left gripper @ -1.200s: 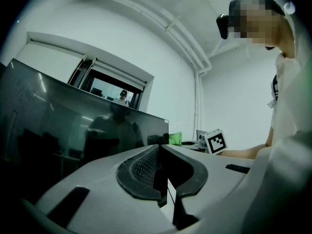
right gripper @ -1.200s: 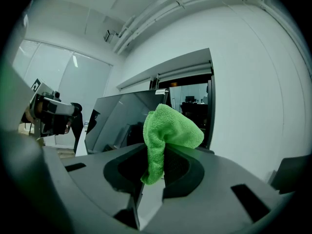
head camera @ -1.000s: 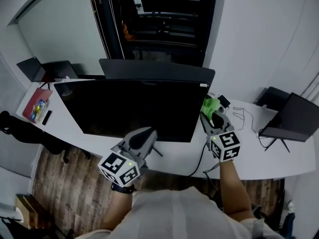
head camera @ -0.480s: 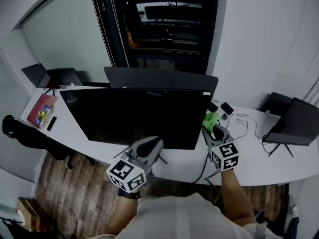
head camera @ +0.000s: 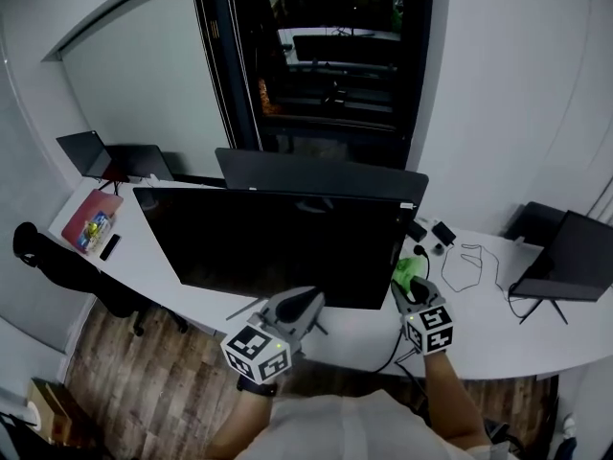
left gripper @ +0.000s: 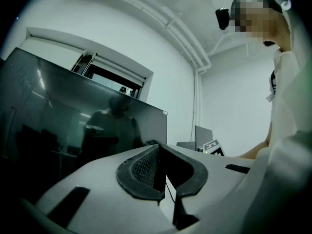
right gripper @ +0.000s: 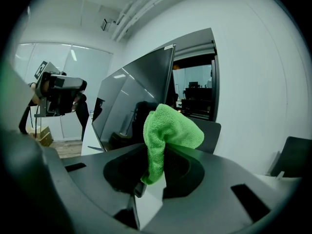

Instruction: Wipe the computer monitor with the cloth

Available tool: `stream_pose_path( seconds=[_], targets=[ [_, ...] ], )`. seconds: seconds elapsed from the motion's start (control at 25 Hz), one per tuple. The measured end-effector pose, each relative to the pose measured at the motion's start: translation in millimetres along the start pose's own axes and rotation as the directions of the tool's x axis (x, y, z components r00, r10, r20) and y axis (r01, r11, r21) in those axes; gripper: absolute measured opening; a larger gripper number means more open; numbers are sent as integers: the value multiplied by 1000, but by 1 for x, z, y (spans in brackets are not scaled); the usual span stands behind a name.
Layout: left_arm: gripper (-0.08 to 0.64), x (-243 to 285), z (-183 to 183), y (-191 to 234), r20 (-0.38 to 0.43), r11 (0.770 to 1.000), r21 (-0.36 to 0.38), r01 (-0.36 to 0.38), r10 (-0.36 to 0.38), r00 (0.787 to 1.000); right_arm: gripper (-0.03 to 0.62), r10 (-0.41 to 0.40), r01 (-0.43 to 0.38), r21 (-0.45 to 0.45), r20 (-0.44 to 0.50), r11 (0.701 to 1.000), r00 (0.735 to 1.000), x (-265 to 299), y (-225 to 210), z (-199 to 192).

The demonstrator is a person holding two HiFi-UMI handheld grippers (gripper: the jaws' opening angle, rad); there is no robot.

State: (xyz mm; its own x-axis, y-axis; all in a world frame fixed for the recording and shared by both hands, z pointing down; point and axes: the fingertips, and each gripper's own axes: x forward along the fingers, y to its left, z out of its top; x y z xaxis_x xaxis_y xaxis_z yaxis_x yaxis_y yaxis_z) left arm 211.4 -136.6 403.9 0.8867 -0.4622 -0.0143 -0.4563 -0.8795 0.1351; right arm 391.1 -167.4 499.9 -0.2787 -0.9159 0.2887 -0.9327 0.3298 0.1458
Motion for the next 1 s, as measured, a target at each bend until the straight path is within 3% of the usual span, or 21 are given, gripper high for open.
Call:
stream_pose_path(
  seconds=[0.56,0.76,1.0],
  targets=[
    [26,-10,-17,-5,-17,1000,-5,5,-5,1000,71,30,-31,-4,-114,1000,993,11,17,-62],
    [26,-16,-22,-6,-17,1000,-5,3,-3,1000,71,41,-48,-32,-192,998,981,14,27,-87],
    [26,-22,-30,-4,-25,1000,-11,-5,5,1000,71,59,-61,2,-269,998,961,16,35,-116]
  ],
)
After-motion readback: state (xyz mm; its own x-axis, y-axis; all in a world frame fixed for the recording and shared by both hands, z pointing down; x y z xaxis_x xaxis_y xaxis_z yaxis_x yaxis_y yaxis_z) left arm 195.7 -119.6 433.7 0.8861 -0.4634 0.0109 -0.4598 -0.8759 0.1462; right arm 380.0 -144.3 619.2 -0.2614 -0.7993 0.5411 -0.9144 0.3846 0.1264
